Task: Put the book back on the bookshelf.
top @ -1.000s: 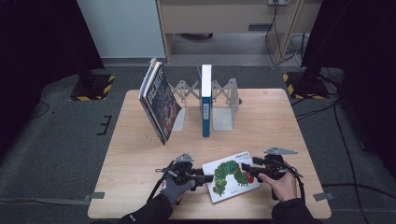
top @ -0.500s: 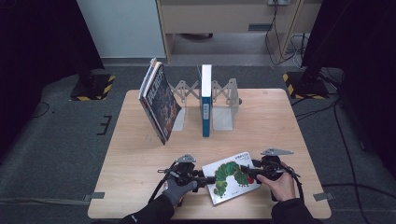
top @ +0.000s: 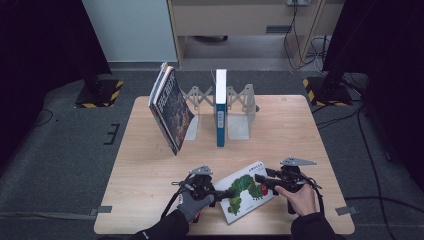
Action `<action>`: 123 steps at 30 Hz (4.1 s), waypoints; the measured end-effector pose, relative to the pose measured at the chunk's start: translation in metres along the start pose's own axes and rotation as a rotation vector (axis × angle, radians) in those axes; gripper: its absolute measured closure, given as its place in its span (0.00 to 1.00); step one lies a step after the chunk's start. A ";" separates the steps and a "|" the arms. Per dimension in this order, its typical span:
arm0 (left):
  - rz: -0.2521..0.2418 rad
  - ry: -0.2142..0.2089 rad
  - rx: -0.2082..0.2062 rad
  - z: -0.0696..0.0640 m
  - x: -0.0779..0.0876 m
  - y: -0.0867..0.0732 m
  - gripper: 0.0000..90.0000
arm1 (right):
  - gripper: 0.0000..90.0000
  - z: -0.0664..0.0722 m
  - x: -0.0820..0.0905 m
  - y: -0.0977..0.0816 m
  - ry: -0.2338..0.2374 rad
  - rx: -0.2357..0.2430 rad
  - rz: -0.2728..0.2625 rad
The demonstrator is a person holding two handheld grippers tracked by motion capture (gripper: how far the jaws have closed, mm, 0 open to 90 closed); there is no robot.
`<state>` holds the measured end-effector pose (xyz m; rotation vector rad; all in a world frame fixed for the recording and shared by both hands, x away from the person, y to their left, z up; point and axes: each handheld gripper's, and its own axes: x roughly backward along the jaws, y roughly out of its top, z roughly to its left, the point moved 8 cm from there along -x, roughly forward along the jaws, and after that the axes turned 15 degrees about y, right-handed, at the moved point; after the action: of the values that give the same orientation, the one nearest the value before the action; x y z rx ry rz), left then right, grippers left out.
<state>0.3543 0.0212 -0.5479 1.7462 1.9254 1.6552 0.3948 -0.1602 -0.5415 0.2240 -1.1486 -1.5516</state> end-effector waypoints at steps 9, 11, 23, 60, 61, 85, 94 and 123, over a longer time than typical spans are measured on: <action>-0.014 0.048 -0.066 -0.001 0.013 0.011 0.82 | 0.38 -0.006 0.009 0.008 -0.024 0.029 -0.058; -0.017 0.065 -0.082 0.001 0.014 0.013 0.83 | 0.37 -0.011 0.014 0.009 -0.046 0.034 -0.070; -0.015 0.056 -0.076 0.001 0.027 0.021 0.83 | 0.28 -0.061 0.035 -0.014 -0.302 0.049 0.098; -0.253 0.241 -0.073 0.016 0.076 0.111 0.83 | 0.03 -0.081 0.027 -0.032 -0.398 0.121 0.153; -0.260 0.241 -0.068 0.017 0.075 0.114 0.83 | 0.03 -0.081 0.027 -0.032 -0.398 0.121 0.153; -0.373 0.404 -0.044 0.030 0.036 0.171 0.83 | 0.03 -0.082 0.026 -0.032 -0.399 0.121 0.151; -0.392 0.456 -0.028 0.032 0.019 0.183 0.83 | 0.03 -0.081 0.027 -0.032 -0.398 0.121 0.154; -0.431 0.570 -0.055 0.038 -0.003 0.200 0.83 | 0.03 -0.082 0.026 -0.032 -0.399 0.122 0.152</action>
<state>0.5152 -0.0006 -0.4248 0.7879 2.2189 2.1326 0.4199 -0.2296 -0.5956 -0.0980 -1.5368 -1.4285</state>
